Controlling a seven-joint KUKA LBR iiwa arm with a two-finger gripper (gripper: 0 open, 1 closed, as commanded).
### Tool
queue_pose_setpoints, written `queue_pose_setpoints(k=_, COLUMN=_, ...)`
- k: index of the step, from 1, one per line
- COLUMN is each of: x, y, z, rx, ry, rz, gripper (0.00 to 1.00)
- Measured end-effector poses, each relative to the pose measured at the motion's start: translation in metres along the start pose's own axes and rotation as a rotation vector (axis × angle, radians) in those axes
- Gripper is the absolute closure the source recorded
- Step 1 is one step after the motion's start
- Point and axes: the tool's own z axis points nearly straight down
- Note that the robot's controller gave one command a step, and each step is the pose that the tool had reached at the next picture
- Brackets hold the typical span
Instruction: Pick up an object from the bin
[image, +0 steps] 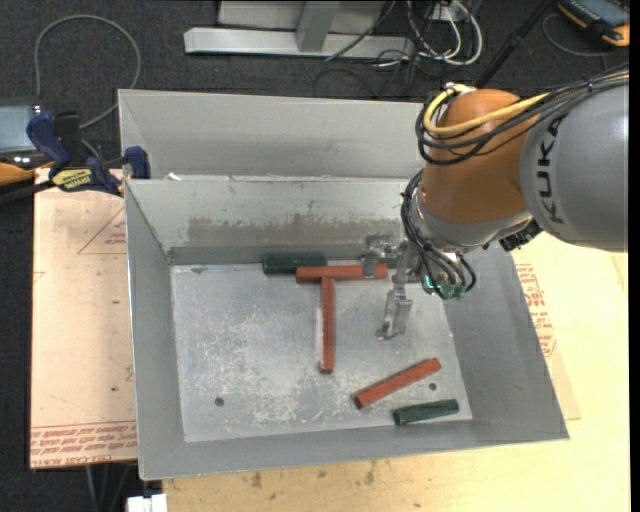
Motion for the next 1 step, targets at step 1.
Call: queue_pose_setpoints(k=1, x=0.0742, y=-0.0376, z=0.1236, rx=0.000, ry=-0.004, rz=-0.296, gripper=0.00)
